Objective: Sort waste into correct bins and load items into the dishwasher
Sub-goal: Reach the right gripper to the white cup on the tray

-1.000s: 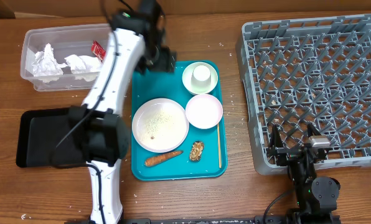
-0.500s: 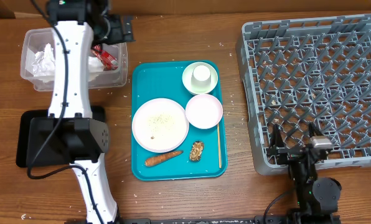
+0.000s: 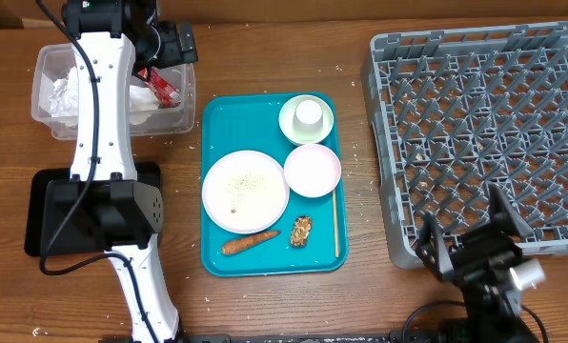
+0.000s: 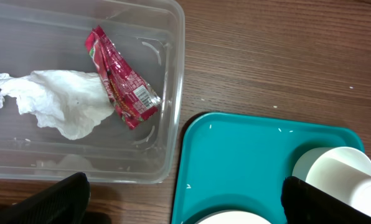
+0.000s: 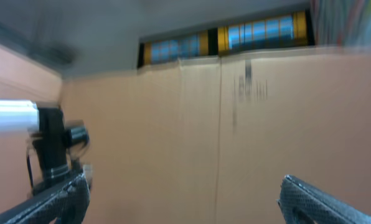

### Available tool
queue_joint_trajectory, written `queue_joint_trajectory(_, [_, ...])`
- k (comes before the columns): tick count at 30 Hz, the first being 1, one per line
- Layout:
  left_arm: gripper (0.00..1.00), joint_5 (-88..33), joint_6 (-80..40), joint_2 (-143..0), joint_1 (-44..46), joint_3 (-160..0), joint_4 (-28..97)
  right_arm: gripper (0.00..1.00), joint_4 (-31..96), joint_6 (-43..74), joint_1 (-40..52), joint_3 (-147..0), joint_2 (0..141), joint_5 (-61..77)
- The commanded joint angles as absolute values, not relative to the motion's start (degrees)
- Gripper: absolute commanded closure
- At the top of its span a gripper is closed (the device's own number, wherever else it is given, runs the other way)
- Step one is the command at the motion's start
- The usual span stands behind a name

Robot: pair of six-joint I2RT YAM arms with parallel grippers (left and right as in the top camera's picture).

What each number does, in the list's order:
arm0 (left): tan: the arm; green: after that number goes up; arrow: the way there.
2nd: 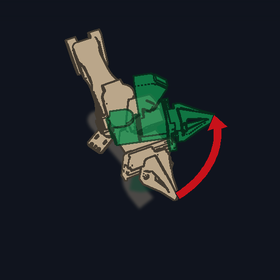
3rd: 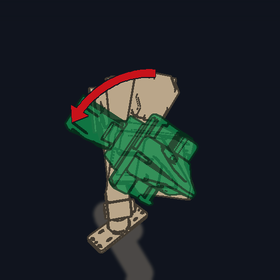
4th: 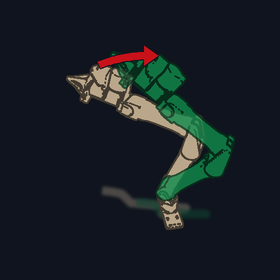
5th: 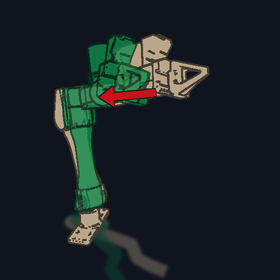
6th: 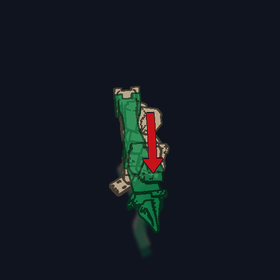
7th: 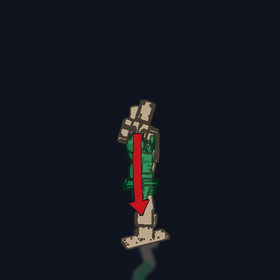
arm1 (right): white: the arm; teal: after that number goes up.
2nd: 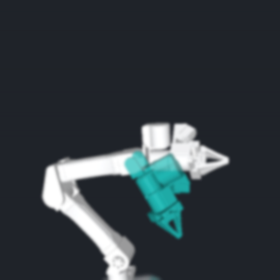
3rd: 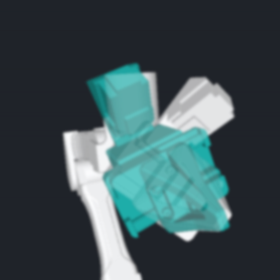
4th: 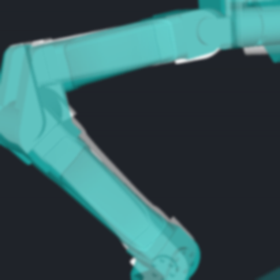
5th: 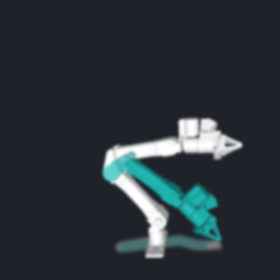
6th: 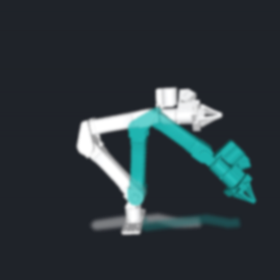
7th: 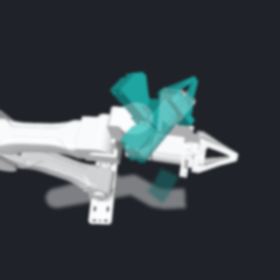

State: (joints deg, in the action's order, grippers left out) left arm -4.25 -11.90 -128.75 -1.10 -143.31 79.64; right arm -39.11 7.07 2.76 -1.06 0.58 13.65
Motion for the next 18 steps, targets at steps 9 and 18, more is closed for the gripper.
queue_joint_trajectory(9, [0.0,-4.05,-12.45,-128.79,-0.73,-144.09,79.44,0.0,-48.12,7.7,2.94,-9.54,7.75,8.51])
queue_joint_trajectory(18, [0.0,-4.05,-12.45,-128.79,-0.73,-144.09,79.44,0.0,-36.32,7.31,2.94,-36.73,37.04,21.3])
